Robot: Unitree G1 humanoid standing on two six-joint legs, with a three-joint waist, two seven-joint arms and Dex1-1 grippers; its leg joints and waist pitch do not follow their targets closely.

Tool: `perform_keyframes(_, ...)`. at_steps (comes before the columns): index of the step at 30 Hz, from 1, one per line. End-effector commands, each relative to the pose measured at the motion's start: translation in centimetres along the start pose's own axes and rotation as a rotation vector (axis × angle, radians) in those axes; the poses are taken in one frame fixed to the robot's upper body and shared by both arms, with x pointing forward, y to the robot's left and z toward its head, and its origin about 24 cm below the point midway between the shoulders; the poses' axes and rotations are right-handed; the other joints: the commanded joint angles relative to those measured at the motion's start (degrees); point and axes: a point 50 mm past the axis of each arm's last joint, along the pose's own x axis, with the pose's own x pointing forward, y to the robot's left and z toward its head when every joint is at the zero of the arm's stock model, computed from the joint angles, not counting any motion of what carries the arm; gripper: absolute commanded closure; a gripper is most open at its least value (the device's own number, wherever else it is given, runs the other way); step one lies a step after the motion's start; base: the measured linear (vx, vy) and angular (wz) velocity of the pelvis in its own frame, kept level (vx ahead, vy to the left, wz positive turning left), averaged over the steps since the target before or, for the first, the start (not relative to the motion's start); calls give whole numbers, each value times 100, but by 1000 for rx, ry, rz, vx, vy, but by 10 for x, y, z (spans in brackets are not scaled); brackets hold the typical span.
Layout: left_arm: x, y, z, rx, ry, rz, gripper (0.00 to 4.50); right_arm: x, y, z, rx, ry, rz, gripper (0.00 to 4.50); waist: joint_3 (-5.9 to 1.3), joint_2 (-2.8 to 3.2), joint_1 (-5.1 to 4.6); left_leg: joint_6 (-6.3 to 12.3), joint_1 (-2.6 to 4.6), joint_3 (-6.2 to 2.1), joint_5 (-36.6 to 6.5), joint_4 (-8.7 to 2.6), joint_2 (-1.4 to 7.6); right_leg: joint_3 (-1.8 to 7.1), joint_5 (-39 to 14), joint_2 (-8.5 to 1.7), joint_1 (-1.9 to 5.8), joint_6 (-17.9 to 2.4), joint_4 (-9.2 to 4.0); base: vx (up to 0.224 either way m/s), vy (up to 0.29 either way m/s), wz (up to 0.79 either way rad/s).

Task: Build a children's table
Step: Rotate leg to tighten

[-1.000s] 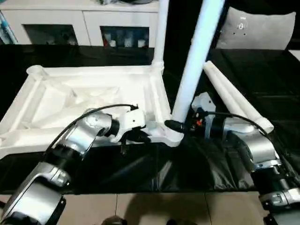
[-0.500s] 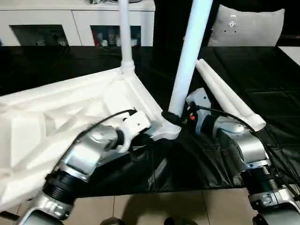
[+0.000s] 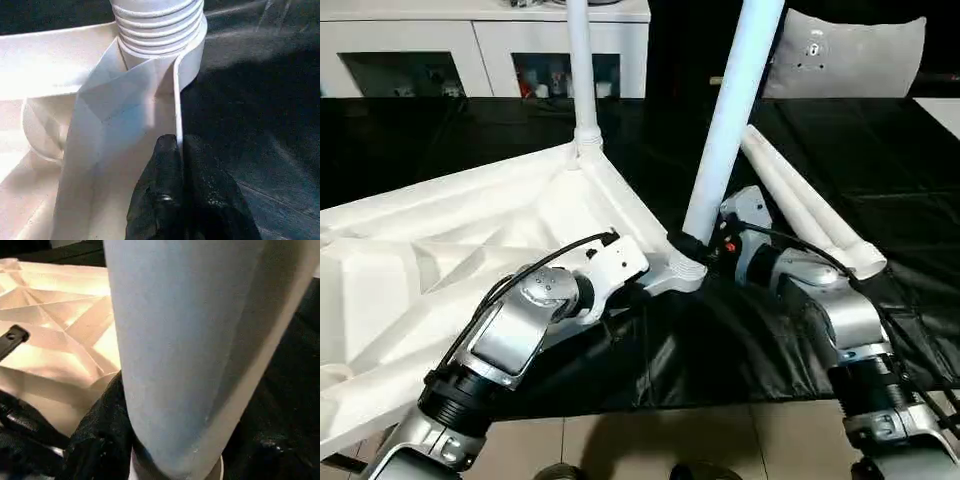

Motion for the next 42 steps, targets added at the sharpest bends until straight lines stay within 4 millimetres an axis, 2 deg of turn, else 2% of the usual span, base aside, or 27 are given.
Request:
perform_keyframes(1, -6, 7, 24, 76, -102, 27, 450, -6, -1, -50, 101, 195, -52, 206, -229, 58, 43, 69, 43, -232, -2058, -488, 386, 347, -3024, -578, 104, -639, -602, 0, 0, 0)
perform_keyframes(3, -6, 9, 22, 78, -97, 36, 450, -6, -1, -49, 100, 184, -54, 182, -246, 71, 54, 82, 33, -226, -1940, -486, 390, 350, -2794, -580, 119, -722, -584, 0, 0, 0)
perform_keyframes(4, -7, 11, 21, 82, -97, 44, 450, -8, -2, -48, 100, 174, -57, 175, -278, 62, 71, 126, -2, -212, -1617, -489, 408, 357, -2132, -558, 159, -863, -510, 0, 0, 0)
perform_keyframes(6, -8, 13, 20, 94, -107, 57, 450, -9, -4, -47, 104, 160, -68, 164, -296, 74, 89, 192, -7, -182, -1383, -461, 401, 366, -1657, -558, 179, -1024, -467, 0, 0, 0)
perform_keyframes(8, -8, 16, 18, 104, -107, 69, 450, -12, -6, -47, 111, 145, -80, 131, -358, 34, 112, 285, -19, -151, -1028, -415, 384, 365, -1186, -561, 229, -1131, -410, 0, 0, 0)
perform_keyframes(9, -8, 17, 16, 110, -101, 71, 450, -14, -7, -46, 112, 135, -84, 131, -358, 42, 128, 329, -38, -154, -873, -405, 379, 364, -1013, -568, 241, -1164, -383, 0, 0, 0)
perform_keyframes(10, -9, 18, 15, 114, -96, 72, 450, -15, -8, -46, 112, 129, -86, 117, -397, 64, 160, 453, -35, -138, -480, -364, 380, 355, -446, -559, 246, -1293, -320, 0, 0, 0)
perform_keyframes(11, -10, 20, 13, 114, -93, 69, 450, -19, -10, -44, 104, 102, -86, 109, -420, 78, 173, 479, -41, -142, -331, -348, 384, 350, -205, -552, 259, -1352, -281, 0, 0, 0)
perform_keyframes(12, -10, 21, 13, 113, -94, 67, 450, -21, -10, -43, 97, 84, -82, 98, -439, 74, 191, 574, -58, -129, -102, -315, 381, 343, 288, -544, 263, -1442, -231, 0, 0, 0)
perform_keyframes(13, -11, 22, 13, 112, -95, 65, 450, -23, -10, -42, 90, 72, -76, 87, -442, 54, 186, 670, -93, -140, 24, -311, 376, 327, 599, -539, 298, -1491, -181, 0, 0, 0)
perform_keyframes(15, -11, 23, 12, 121, -97, 58, 450, -26, -8, -41, 60, 64, -32, 72, -439, 77, 192, 747, -68, -137, 3, -304, 383, 315, 609, -537, 277, -1540, -190, 0, 0, 0)
perform_keyframes(17, -10, 23, 11, 160, -107, 39, 450, -32, -8, -39, 7, 50, 5, 54, -434, 72, 211, 767, -78, -132, -207, -296, 378, 312, 296, -554, 302, -1523, -232, 0, 0, 0)
perform_keyframes(19, -9, 23, 8, 187, -109, 16, 450, -36, -11, -36, -9, 38, 13, 34, -425, 78, 214, 732, -79, -138, -331, -306, 386, 309, 40, -557, 304, -1484, -255, 0, 0, 0)
perform_keyframes(21, -9, 22, 7, 201, -115, -12, 450, -40, -14, -34, -36, 25, 24, 21, -403, 69, 198, 641, -68, -128, -534, -313, 382, 313, -361, -560, 290, -1430, -293, 0, 0, 0)
perform_keyframes(22, -9, 20, 5, 211, -115, -42, 450, -46, -17, -31, -73, 16, 33, 11, -417, 48, 207, 601, -60, -121, -610, -305, 382, 315, -560, -570, 295, -1395, -310, 0, 0, 0)
perform_keyframes(24, -10, 19, 4, 233, -108, -77, 450, -51, -19, -29, -109, 9, 61, 4, -416, 63, 229, 563, -56, -120, -581, -301, 384, 322, -613, -555, 284, -1361, -293, 0, 0, 0)
perform_keyframes(28, -11, 18, 1, 276, -94, -127, 450, -57, -21, -24, -139, -10, 101, 4, -424, 60, 291, 603, -50, -116, -548, -282, 388, 328, -558, -552, 268, -1367, -270, 0, 0, 0)
perform_keyframes(33, -11, 14, -3, 384, -70, -248, 450, -61, -17, -17, -136, -25, 240, 4, -421, 83, 350, 633, -36, -123, -634, -274, 405, 320, -578, -544, 253, -1377, -265, 0, 0, 0)
perform_keyframes(37, -11, 10, 2, 419, -88, -313, 450, -57, -10, -18, -180, 31, 317, 4, -427, 94, 394, 570, -30, -128, -635, -275, 423, 315, -525, -554, 250, -1409, -237, 0, 0, 0)
perform_keyframes(41, -10, 10, 4, 438, -90, -334, 450, -54, -8, -20, -195, 47, 342, 4, -424, 80, 441, 484, -31, -121, -720, -271, 413, 328, -635, -568, 249, -1417, -240, 0, 0, 0)
perform_keyframes(42, -10, 10, 5, 447, -92, -343, 450, -53, -7, -21, -184, 47, 358, 20, -426, 80, 445, 466, -33, -127, -742, -272, 417, 327, -678, -571, 253, -1399, -238, 0, 0, 0)
